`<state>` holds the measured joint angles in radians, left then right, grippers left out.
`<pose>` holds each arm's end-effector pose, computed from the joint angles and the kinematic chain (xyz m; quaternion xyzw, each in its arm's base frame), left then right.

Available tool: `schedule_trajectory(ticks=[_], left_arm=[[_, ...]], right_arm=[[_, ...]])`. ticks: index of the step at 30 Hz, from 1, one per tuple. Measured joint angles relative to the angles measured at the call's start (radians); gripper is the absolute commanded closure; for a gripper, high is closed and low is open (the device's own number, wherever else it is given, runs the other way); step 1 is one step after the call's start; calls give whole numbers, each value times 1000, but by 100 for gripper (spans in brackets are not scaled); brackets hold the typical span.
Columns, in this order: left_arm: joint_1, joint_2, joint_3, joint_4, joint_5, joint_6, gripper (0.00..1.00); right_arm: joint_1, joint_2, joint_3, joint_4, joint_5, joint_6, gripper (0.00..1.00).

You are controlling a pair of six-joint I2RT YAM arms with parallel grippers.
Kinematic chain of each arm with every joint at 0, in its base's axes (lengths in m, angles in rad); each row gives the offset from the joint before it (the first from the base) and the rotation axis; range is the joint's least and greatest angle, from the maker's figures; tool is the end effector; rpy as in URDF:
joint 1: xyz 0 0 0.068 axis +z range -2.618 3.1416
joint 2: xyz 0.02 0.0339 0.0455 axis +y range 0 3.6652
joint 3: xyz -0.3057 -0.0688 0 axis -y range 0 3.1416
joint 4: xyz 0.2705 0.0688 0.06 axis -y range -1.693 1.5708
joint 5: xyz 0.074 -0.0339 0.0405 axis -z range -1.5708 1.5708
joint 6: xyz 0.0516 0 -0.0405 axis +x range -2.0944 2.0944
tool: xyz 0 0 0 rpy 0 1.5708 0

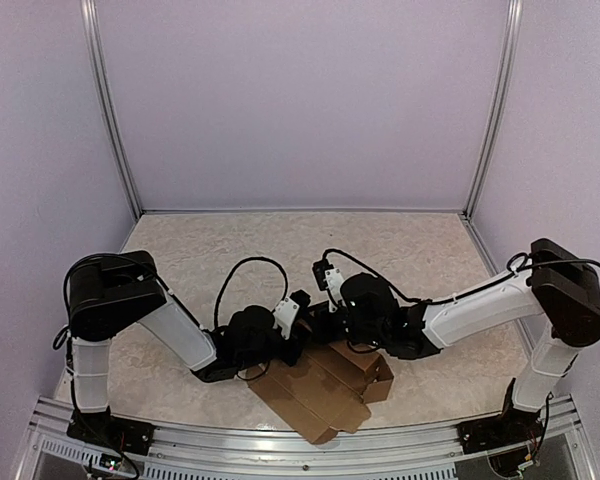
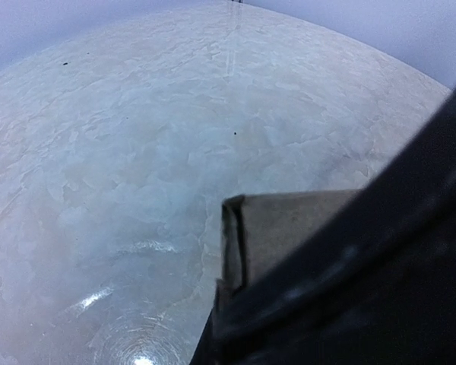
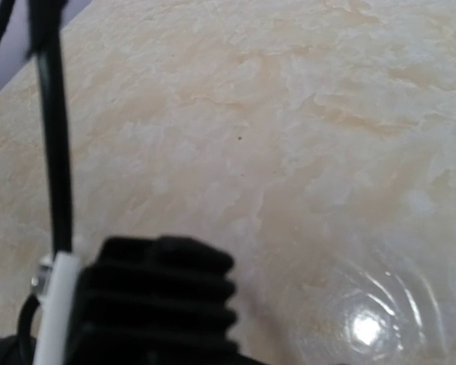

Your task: Fold the paper box

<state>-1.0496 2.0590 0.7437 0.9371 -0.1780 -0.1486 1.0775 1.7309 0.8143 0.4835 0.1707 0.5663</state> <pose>0.2100 -0.3473 0.0909 0.3139 0.7637 -0.2547 0.5034 0.1944 0.3431 0.1848 -0.1678 0.8238 0.3442 0.4180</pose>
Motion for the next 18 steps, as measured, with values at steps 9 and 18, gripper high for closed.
schedule_trajectory(ticks=[9, 18], left_arm=[[0, -14, -22, 13, 6, 0, 100], [0, -113, -61, 5, 63, 0, 100]], right_arm=[[-10, -208, 6, -205, 37, -19, 88], [-36, -491, -20, -391, 70, -56, 99]])
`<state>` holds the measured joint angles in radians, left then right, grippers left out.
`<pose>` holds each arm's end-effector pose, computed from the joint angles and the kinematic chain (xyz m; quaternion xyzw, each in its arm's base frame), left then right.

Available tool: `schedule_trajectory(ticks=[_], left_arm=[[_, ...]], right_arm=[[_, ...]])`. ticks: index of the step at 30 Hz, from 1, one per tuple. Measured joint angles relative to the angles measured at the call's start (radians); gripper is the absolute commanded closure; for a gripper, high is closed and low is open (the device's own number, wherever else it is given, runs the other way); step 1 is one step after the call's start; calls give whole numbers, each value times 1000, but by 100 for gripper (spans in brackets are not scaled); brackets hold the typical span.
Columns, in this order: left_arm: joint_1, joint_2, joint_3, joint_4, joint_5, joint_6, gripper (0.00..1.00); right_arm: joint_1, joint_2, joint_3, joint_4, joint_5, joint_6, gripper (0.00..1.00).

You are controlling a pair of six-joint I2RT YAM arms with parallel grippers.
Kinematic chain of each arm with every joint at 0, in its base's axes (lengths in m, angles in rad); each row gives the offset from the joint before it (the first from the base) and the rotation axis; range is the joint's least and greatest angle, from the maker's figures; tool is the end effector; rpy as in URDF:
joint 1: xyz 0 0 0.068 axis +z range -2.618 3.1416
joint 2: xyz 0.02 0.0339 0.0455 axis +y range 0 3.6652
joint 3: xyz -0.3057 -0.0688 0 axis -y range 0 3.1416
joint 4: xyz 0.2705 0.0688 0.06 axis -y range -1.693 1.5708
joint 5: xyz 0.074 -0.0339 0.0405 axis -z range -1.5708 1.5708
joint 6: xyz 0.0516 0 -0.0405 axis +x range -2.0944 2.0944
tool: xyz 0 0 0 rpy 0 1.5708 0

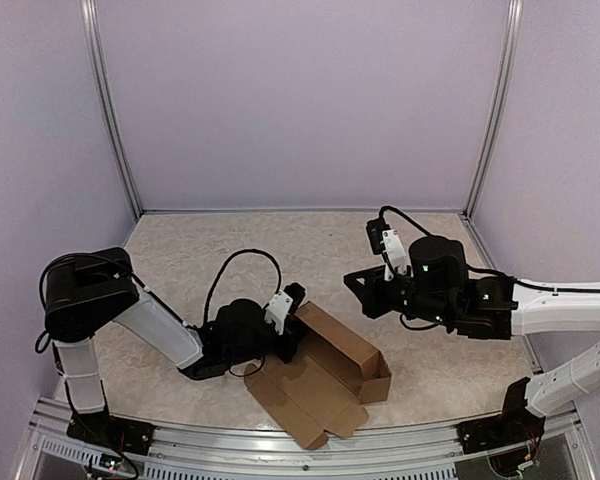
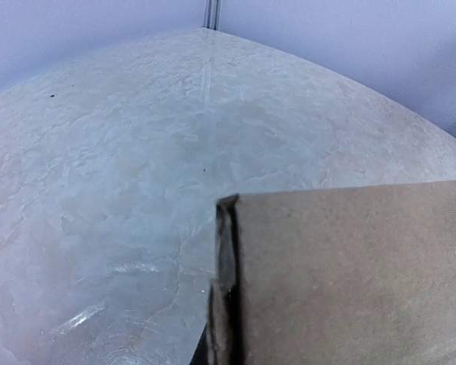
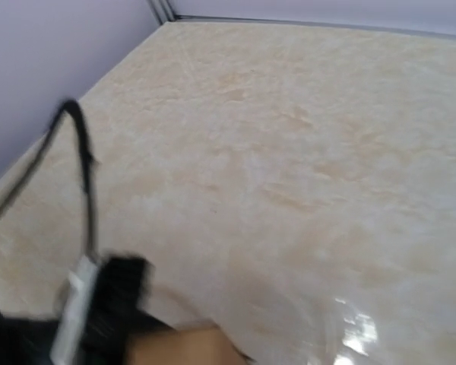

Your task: Fold the paper box

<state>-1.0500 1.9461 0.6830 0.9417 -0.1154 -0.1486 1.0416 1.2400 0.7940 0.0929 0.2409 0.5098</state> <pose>0.1992 -0.3353 0.1187 0.3224 0.7436 -0.2907 0.5085 0.1657 0.2589 0.2972 -0.1477 0.8038 0.3272 0.4744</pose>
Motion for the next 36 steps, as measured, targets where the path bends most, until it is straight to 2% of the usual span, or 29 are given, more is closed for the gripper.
schedule_trajectory(ticks=[7, 13, 23, 36], left_arm=[[0, -104, 0, -39, 92, 0, 100], [0, -173, 13, -101, 202, -2, 100], [-1, -225, 49, -166, 347, -27, 100], [0, -251, 59, -182, 401, -75, 100]], right_arm=[[-11, -176, -95, -110, -4, -24, 100], [-17, -248, -169, -119, -99, -26, 100], [-17, -225, -185, -9, -312, -33, 100], [-18, -117, -151, 95, -432, -27, 100]])
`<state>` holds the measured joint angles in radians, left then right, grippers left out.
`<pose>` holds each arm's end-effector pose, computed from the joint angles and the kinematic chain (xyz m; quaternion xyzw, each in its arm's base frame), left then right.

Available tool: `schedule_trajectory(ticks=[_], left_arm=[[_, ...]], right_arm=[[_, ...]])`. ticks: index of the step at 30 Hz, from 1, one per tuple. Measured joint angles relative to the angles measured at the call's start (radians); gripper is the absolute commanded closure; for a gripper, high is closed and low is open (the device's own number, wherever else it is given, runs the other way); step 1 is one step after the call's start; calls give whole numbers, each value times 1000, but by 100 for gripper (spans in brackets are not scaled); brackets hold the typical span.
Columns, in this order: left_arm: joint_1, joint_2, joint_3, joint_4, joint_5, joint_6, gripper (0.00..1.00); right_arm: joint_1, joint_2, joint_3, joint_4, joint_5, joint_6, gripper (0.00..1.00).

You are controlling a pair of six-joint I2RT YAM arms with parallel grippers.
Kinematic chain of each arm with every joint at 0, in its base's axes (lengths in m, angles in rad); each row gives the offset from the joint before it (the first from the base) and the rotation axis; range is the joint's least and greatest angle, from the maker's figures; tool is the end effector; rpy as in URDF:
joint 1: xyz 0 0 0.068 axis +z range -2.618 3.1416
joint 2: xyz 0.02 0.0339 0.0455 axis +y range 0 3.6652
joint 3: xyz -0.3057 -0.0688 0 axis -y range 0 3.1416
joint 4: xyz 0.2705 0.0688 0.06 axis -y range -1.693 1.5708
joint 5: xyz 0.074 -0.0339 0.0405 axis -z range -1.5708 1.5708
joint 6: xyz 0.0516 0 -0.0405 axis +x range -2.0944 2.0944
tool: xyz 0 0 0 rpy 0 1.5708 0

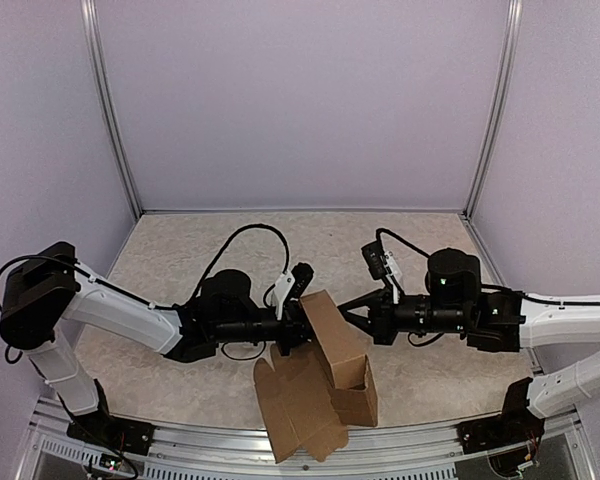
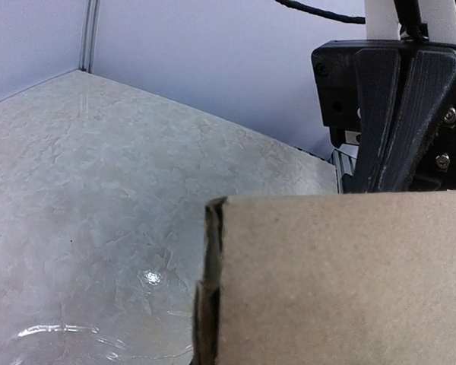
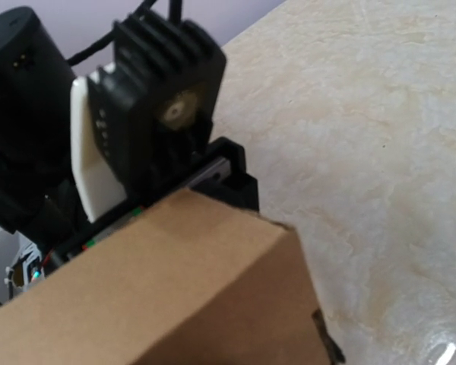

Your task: Fold the paper box

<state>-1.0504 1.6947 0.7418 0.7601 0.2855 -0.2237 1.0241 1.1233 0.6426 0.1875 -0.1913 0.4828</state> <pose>0.1786 -0.3409 0.2075 0.3897 0.6634 -0.4626 0.4405 0.1344 0.2397 0.2812 -0.2685 0.7548 0.4620 0.3804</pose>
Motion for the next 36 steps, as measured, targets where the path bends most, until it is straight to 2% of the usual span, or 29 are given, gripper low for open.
schedule_trajectory(ticks=[9, 20, 36], left_arm=[[13, 0, 0, -51, 2, -16, 100], [9, -55, 0, -47, 49, -27, 100], [9, -60, 0, -44, 51, -45, 100]], right_arm=[[-19, 78, 0, 62, -26, 39, 100], [-19, 117, 2, 66, 36, 43, 100], [-28, 120, 2, 89, 1, 37, 100]])
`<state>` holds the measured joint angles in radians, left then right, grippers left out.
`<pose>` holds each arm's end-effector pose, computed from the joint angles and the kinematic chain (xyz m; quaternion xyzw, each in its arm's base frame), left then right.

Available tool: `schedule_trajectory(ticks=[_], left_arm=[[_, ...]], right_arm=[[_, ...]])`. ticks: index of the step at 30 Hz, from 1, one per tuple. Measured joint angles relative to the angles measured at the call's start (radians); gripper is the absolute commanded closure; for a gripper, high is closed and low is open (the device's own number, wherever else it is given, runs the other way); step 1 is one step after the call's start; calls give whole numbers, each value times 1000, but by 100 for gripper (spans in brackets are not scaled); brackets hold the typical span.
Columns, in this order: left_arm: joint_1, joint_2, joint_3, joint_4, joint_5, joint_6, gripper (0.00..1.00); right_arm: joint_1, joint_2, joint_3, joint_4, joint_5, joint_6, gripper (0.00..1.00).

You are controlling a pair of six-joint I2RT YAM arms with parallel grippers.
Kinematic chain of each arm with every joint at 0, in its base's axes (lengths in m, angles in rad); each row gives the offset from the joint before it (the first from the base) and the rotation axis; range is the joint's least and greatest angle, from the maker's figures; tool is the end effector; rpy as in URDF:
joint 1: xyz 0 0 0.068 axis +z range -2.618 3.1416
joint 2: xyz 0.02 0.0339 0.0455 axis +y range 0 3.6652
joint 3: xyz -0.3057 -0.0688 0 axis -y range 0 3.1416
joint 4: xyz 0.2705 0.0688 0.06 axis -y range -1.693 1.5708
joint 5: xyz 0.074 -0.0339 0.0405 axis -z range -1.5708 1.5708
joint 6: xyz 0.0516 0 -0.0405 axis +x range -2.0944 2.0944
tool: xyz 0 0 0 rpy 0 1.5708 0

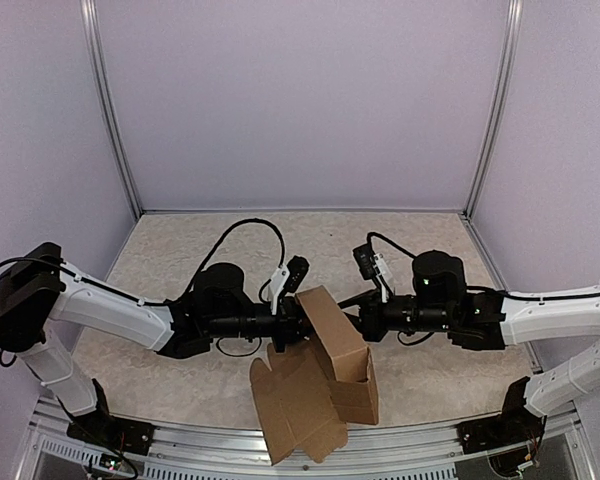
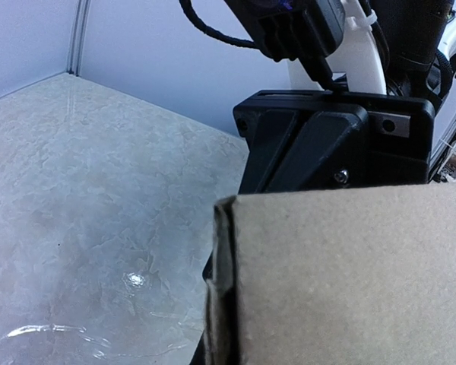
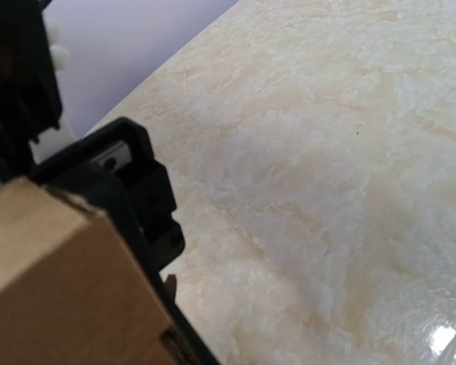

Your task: Fold the paper box

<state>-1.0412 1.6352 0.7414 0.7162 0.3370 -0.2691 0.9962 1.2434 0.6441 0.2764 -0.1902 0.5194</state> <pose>0.1756 -0.3337 0.2236 0.3844 0.6600 -0.4874 0.4232 0.1533 0.2547 0.2604 -0.2447 0.7720 0.4557 0.3695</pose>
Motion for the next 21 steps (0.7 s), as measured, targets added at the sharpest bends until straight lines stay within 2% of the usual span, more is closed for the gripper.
schedule_trajectory(ticks=[21], left_arm=[[4, 0, 13, 12, 33, 0, 100]], right_arm=[[0, -34, 0, -6, 0, -39, 100]])
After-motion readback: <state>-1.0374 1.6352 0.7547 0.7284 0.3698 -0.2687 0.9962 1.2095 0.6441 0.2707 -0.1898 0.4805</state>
